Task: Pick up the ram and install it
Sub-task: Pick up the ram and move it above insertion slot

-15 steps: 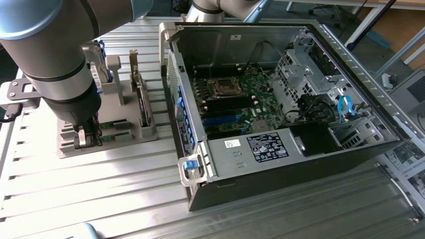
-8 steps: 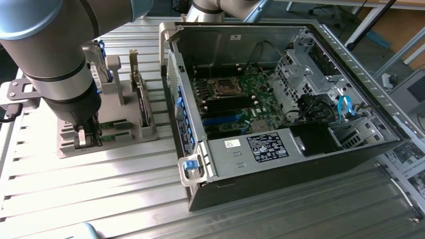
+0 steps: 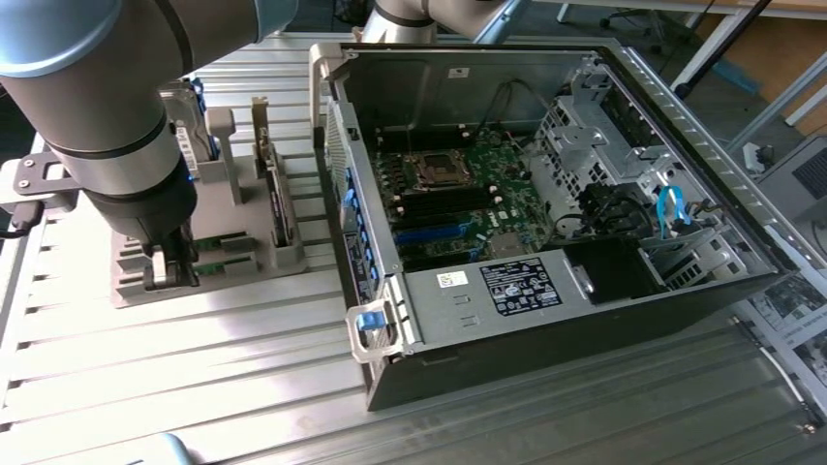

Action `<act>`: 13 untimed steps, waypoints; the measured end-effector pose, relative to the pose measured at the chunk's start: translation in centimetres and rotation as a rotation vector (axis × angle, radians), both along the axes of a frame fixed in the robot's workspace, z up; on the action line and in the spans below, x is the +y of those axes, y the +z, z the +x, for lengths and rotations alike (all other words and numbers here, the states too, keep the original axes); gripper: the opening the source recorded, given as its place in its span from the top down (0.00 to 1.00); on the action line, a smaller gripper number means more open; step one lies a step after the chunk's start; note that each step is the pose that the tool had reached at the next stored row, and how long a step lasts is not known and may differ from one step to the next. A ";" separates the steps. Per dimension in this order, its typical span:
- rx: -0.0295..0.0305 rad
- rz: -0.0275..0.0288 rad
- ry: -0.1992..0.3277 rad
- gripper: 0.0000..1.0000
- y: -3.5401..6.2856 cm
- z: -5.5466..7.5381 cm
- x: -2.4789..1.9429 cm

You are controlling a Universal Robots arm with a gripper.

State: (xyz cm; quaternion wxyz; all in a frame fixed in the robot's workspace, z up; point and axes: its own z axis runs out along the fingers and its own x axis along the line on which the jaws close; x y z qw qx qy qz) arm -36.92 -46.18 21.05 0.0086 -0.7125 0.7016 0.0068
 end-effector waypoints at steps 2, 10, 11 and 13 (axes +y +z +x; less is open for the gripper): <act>0.0000 0.0000 0.000 0.71 0.00 0.0 0.00; 0.0000 0.0000 0.000 0.88 0.00 0.0 0.00; 0.0000 0.0000 0.000 0.88 0.00 0.0 0.00; 0.0000 0.0000 0.000 0.88 0.00 0.0 0.00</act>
